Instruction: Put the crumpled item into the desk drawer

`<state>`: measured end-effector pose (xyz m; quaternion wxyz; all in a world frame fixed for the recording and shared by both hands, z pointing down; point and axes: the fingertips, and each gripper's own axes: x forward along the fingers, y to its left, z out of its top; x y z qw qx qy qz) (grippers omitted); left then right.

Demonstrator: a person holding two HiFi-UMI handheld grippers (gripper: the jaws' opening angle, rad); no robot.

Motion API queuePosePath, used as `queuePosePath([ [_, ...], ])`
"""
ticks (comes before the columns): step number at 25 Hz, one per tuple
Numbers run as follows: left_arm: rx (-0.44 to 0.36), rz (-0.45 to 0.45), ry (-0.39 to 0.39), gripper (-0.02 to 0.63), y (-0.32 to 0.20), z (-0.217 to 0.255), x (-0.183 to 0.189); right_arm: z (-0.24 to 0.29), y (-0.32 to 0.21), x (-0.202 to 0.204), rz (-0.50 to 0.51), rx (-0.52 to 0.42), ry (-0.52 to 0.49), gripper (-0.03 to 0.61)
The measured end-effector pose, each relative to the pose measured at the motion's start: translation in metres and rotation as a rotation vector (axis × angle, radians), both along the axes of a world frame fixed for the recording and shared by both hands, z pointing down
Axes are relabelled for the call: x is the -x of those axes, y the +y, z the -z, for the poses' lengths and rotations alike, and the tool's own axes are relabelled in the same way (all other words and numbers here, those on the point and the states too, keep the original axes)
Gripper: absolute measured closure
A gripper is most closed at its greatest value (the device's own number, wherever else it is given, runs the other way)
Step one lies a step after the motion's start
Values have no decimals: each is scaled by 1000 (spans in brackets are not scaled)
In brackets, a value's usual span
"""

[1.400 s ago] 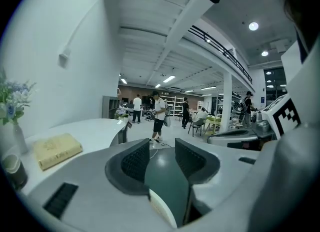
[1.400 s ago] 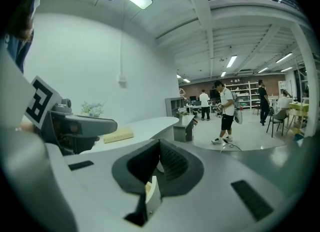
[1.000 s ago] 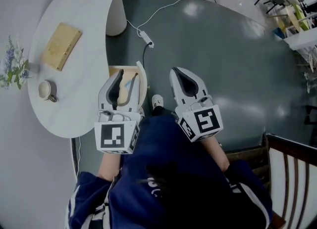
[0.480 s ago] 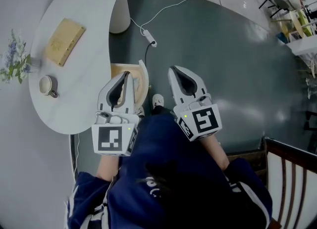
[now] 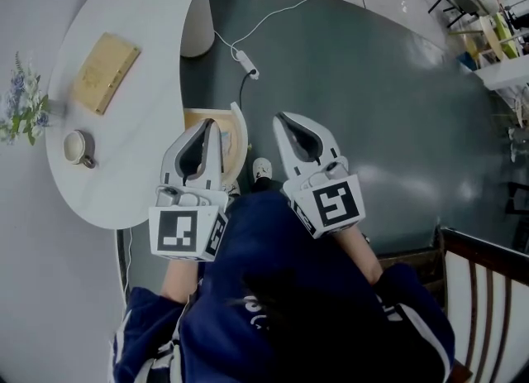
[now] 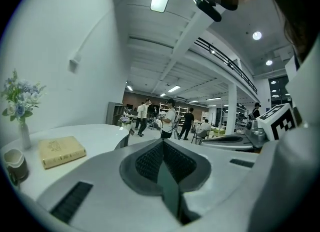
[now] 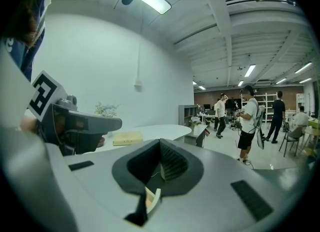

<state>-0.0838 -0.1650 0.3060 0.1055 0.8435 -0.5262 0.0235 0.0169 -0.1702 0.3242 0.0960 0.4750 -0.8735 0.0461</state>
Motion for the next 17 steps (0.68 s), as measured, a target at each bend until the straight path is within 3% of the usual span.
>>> queuePosePath([
  [17,8,-21,-25,609,-5,-10,5,-7,-1,-2,-47,19,10,572],
])
